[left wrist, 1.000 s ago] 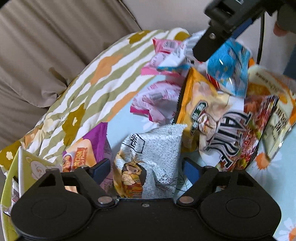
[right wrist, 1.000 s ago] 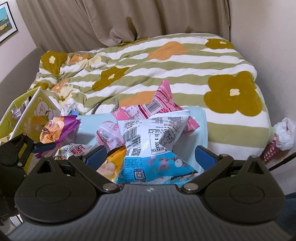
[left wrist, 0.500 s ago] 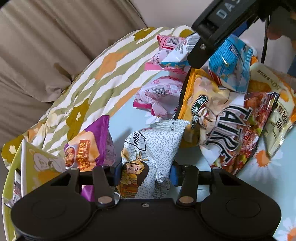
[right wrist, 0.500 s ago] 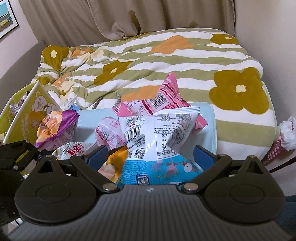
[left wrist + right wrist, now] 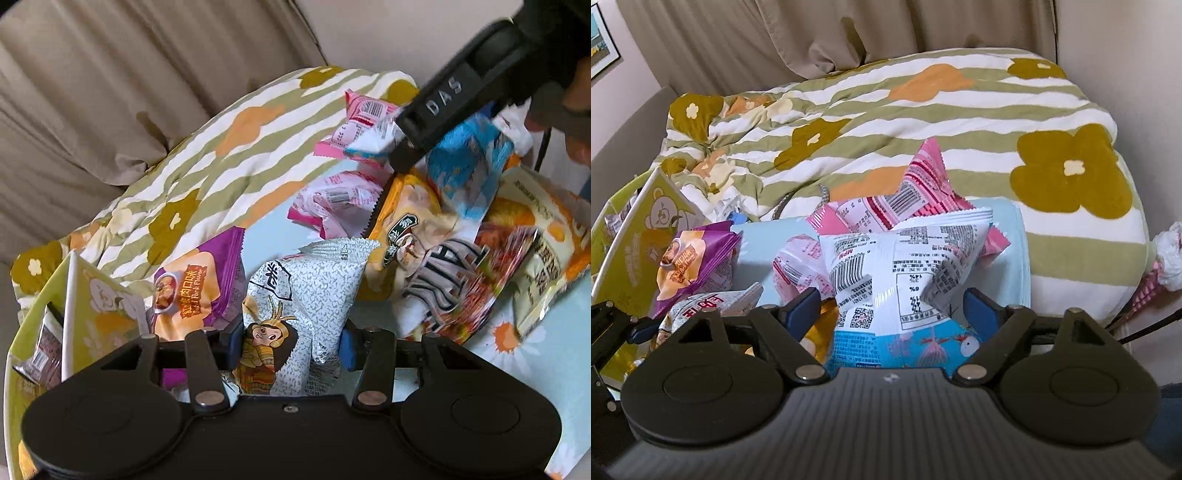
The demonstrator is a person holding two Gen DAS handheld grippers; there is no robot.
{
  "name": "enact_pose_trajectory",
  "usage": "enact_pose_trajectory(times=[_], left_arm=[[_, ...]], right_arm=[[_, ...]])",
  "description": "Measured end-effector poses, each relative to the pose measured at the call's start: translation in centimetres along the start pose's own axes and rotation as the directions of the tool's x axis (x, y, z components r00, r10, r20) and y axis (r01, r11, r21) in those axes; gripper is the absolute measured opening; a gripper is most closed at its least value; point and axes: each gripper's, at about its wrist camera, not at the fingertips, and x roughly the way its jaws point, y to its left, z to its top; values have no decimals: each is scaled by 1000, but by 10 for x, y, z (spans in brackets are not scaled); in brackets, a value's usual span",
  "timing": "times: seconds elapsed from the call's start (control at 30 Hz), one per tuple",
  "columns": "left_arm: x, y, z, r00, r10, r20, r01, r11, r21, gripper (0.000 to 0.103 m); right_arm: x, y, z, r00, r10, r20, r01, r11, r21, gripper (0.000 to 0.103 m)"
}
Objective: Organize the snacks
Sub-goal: 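Grasp the white printed bag with the left tool while the right tool grasps the blue-white bag, then carry both bags over the yellow box and lower them inside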
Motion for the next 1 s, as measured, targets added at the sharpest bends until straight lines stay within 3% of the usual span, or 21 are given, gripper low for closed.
enact_pose_trajectory(times=[0.07,0.17,0.63,1.0], left_arm=[[-5,1,1,1000,-1,4,1,1000,-22,53],[-13,0,2,1000,2,13,-2,999,-47,53],[-56,11,5,996,55,66,-47,991,-122,53],[-123,51,-4,977,158,145,-120,962,-244,53]], right_arm=[[-1,-1,-1,1000,14,-3,-14,1000,5,84],[-3,-3,-3,999,33,-7,-33,999,30,79],[-40,3,-4,998,36,47,-37,999,30,70],[-98,48,10,986,74,147,-66,996,-60,69]])
